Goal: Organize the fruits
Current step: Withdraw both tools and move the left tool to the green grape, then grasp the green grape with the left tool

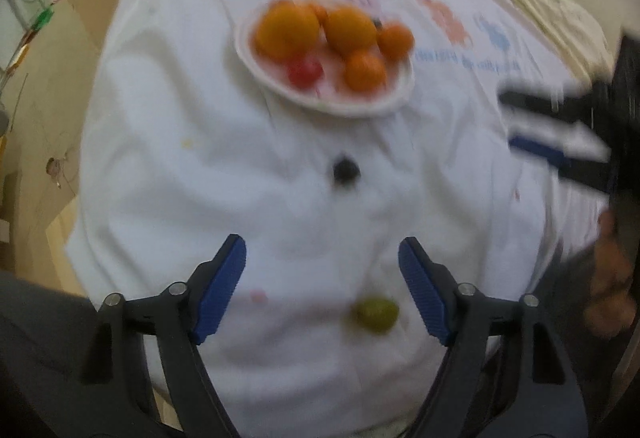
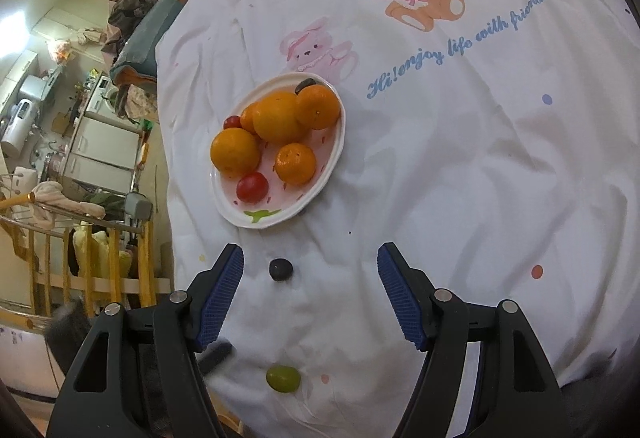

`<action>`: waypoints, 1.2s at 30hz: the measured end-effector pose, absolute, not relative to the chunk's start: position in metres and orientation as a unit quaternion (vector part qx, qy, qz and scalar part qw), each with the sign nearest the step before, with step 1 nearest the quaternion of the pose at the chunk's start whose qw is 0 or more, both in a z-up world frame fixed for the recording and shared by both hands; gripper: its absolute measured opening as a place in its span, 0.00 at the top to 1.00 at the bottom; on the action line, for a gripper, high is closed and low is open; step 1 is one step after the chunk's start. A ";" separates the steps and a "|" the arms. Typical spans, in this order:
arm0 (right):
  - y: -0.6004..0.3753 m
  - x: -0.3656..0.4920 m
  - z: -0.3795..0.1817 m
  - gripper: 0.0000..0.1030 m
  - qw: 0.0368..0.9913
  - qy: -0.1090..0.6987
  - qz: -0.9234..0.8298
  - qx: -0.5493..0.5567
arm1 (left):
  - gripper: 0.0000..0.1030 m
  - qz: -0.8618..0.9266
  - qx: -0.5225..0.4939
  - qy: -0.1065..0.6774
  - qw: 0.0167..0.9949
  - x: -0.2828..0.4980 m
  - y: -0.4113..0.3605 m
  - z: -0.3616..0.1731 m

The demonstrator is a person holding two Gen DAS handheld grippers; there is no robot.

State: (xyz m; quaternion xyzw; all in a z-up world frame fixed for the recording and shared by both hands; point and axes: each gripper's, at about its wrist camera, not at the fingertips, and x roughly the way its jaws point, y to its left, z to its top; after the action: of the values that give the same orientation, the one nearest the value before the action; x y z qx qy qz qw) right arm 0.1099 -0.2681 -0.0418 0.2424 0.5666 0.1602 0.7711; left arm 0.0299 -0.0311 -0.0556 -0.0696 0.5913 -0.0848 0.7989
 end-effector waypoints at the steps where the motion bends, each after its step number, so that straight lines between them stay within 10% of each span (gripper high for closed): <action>1: -0.268 0.110 -0.042 0.30 0.772 0.565 0.160 0.241 | 0.34 -0.090 -0.068 0.597 0.794 0.026 -0.034 -0.058; 8: -0.272 0.114 -0.055 0.30 0.763 0.575 0.153 0.251 | 0.55 -0.139 -0.033 0.632 0.762 0.001 -0.067 -0.083; 36: -0.269 0.115 -0.062 0.30 0.749 0.587 0.160 0.262 | 0.74 -0.142 0.015 0.593 0.793 -0.008 -0.074 -0.074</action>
State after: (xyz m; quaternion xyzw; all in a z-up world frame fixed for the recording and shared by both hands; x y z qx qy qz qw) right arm 0.1153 -0.2688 -0.0620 0.2617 0.5868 0.1597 0.7494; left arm -0.0078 -0.0744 -0.0736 0.0145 0.5928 -0.1418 0.7926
